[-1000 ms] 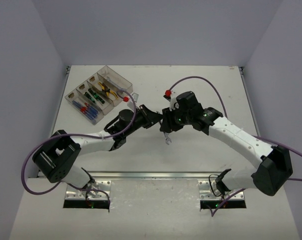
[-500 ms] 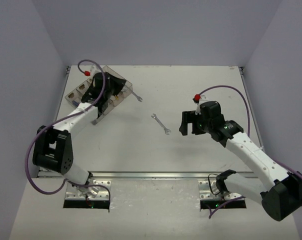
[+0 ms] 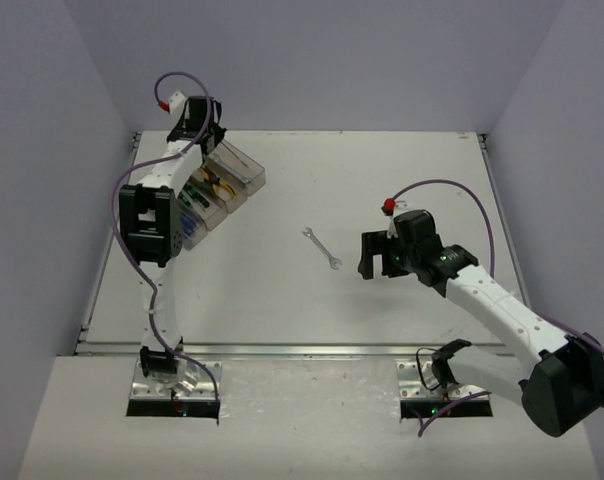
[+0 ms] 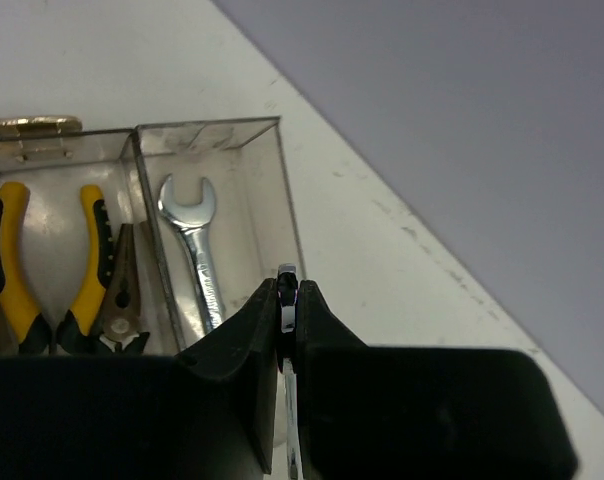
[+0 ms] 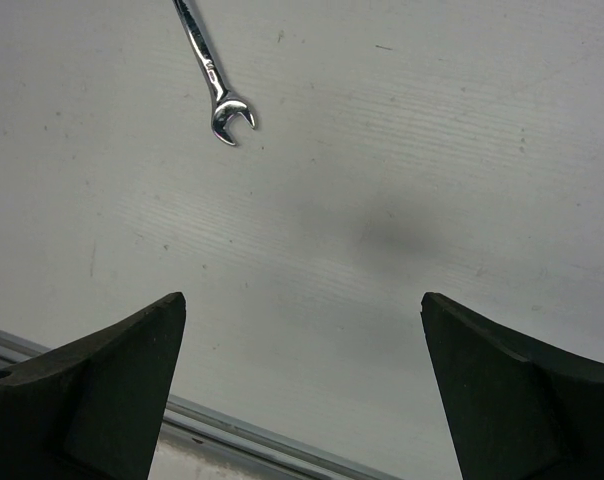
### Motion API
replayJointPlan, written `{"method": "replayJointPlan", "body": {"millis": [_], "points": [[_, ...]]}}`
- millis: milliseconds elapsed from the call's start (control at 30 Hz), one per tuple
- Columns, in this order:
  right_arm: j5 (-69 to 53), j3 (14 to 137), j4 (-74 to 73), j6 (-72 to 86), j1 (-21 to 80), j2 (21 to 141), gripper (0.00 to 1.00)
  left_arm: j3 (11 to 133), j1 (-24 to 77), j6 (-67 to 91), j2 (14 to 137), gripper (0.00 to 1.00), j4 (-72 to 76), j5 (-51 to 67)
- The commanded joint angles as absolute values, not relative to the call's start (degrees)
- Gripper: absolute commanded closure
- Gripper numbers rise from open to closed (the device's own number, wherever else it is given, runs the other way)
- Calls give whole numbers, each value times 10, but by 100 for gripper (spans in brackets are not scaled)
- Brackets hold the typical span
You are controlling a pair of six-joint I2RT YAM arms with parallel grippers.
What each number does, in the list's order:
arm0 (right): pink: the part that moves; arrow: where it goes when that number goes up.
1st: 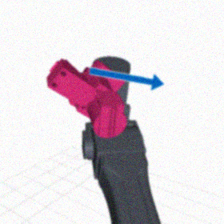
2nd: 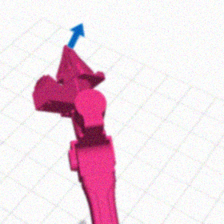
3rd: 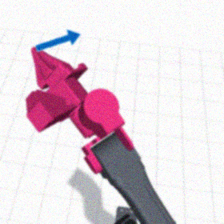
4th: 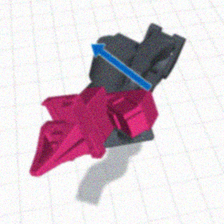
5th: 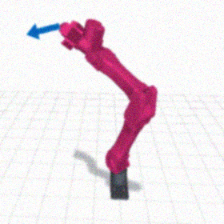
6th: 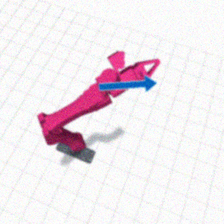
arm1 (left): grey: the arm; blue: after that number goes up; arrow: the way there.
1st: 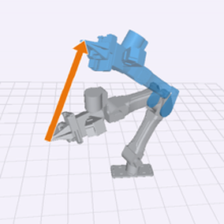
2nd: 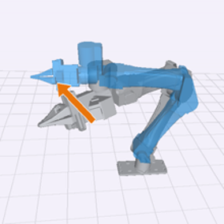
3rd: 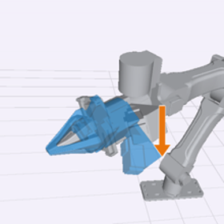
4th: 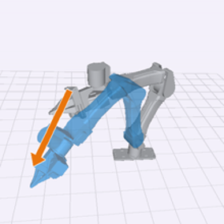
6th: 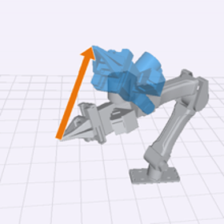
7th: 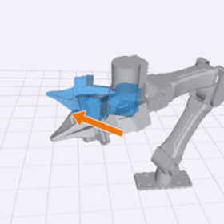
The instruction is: Sort the tools into containers
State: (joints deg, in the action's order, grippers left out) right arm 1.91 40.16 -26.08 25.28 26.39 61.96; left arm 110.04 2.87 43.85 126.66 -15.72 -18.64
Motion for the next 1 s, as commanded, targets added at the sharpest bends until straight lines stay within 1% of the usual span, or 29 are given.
{"method": "replayJointPlan", "body": {"millis": [0,100,133,200,233,267,300,333,367,533,600,667,767,800,833,867,900,967], "points": [[22,401,-237,250,264,620,1,1133,11,417,1283,100,-152,-154],[18,401,-236,249,264,623,1,1140,5,416,1309,100,-144,-132],[17,400,-235,249,264,624,1,1143,4,415,1314,95,-142,-124],[16,399,-232,249,263,626,1,1154,2,413,1325,68,-144,-101],[16,399,-231,249,263,628,1,1160,1,412,1329,50,-147,-95],[15,400,-231,248,263,631,1,1165,1,410,1331,30,-152,-92],[13,400,-231,248,264,635,1,1168,1,410,1331,23,-156,-92],[11,400,-231,247,264,637,1,1174,0,409,1330,9,-157,-85],[8,400,-230,244,264,638,1,1182,0,405,1326,2,-161,-82],[-35,398,-209,228,264,656,1,1212,0,382,1279,0,-191,-84],[-55,404,-198,230,264,678,1,1200,0,371,1241,0,-205,-74],[-70,415,-190,233,265,708,1,1156,0,371,1175,0,-212,-51],[-71,453,-191,236,271,774,1,1008,0,374,1077,0,-170,44],[-59,477,-200,233,277,807,1,926,3,384,992,0,-135,80],[-50,496,-206,229,281,834,1,858,7,386,971,0,-127,102],[-42,532,-212,218,286,880,1,742,25,394,904,0,-92,111],[-40,565,-218,202,289,921,3,652,47,398,837,0,-55,103],[-34,632,-239,169,292,990,8,529,96,403,694,0,-17,62]]}}
